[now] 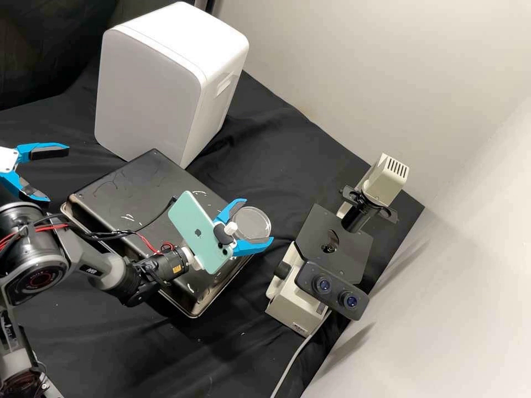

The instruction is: Place the petri dish on the microscope

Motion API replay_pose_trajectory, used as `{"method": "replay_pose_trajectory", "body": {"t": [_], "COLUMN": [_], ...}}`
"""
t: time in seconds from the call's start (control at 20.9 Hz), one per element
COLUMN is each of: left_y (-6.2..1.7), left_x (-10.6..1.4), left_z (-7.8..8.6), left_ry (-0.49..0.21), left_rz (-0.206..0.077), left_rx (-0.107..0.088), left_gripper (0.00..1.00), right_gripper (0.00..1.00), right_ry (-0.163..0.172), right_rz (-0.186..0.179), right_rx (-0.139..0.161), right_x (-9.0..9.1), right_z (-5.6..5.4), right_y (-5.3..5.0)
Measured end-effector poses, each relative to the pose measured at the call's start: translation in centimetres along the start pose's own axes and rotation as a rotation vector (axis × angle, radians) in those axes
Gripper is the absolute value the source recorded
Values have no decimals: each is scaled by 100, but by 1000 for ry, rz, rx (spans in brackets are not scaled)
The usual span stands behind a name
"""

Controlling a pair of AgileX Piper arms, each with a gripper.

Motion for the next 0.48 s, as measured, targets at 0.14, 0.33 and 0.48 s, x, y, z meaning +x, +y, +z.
{"method": "replay_pose_trajectory", "body": {"t": [0.14, 0.33, 0.48], "left_y": [0, -8, -28], "left_x": [0, 4, 11], "left_z": [0, 15, 4], "left_ry": [0, -8, -2], "left_rz": [0, -4, -15], "left_rx": [0, -1, -5], "left_gripper": [100, 100, 100], "right_gripper": [0, 0, 0], "right_ry": [2, 1, -27], "right_rz": [2, 1, -16], "right_rx": [0, -1, -5], "right_x": [11, 167, 378], "right_z": [-8, 3, 39], "right_y": [6, 11, 4]}}
